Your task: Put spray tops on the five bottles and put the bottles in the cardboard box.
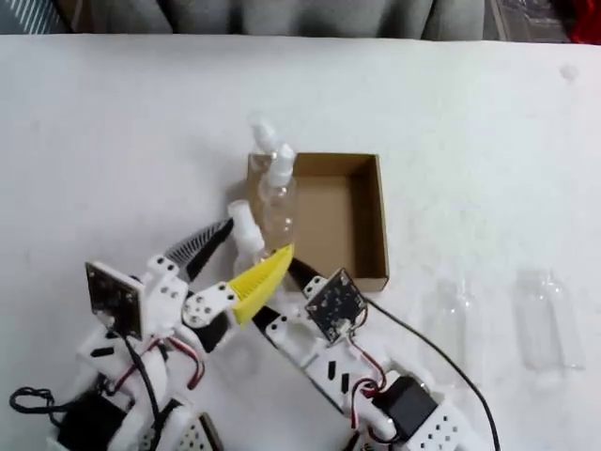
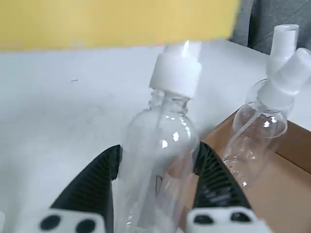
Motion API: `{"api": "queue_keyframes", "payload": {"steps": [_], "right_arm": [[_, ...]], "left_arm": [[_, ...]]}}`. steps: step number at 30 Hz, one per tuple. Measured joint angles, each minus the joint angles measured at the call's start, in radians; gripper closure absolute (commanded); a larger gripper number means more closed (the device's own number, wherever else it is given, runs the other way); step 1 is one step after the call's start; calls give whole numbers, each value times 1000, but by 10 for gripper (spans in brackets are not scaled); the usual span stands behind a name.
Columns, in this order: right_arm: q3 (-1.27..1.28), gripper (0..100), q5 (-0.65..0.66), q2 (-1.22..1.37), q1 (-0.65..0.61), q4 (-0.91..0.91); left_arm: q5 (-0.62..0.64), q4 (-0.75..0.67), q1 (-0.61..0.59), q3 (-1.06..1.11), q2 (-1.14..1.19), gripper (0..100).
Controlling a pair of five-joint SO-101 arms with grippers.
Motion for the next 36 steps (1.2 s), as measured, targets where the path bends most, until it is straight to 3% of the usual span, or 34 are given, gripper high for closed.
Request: {"api": "queue_keyframes", "payload": {"steps": [5, 9, 12, 17, 20, 26, 36], "right_arm": [[0, 982, 0, 0, 29, 0], [-34, 982, -9, 0, 109, 0], [-57, 982, -9, 0, 180, 0], [-71, 982, -78, 0, 245, 0], [-86, 982, -135, 0, 293, 0], [-94, 982, -152, 0, 345, 0], [-94, 982, -250, 0, 437, -28]], "left_arm": [[0, 72, -15, -69, -8, 736], [9, 72, -132, -107, -8, 736], [97, 57, -239, -121, -8, 751], [163, 14, -290, -121, -8, 975], [166, -18, -258, -109, -8, 944], [117, -31, -152, -64, -9, 973], [-103, -31, 244, 137, 2, 973]]}}
